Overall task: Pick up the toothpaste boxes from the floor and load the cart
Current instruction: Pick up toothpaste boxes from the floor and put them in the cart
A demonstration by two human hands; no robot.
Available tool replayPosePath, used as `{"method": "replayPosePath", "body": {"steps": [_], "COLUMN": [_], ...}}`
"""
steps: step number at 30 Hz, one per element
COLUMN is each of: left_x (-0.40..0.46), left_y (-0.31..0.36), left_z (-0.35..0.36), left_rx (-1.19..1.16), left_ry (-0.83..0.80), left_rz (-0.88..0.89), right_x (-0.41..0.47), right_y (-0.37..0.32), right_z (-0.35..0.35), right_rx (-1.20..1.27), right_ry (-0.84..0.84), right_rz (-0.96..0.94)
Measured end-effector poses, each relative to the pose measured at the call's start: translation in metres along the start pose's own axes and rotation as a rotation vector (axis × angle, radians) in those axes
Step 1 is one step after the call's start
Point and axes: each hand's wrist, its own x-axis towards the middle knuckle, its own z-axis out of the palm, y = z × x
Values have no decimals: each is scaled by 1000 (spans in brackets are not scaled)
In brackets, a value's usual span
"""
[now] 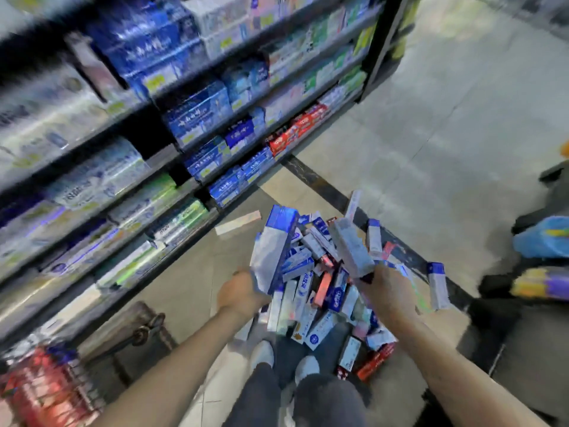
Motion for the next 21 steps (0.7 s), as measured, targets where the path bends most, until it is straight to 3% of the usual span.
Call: {"method": "replayPosePath", "body": {"steps": [9,21], "left_x": [-143,-305], "left_y": [-29,-148], "left_z": [-51,-22], "left_rx": [-197,-394], "left_ry": [234,511], "left_rz": [47,-399], "right_x": [-94,-199], "right_y": [-42,-128], "right_z": [-66,-42], "right_rx": [-66,5], "right_ry": [6,-122], "right_rz": [-298,-758]}}
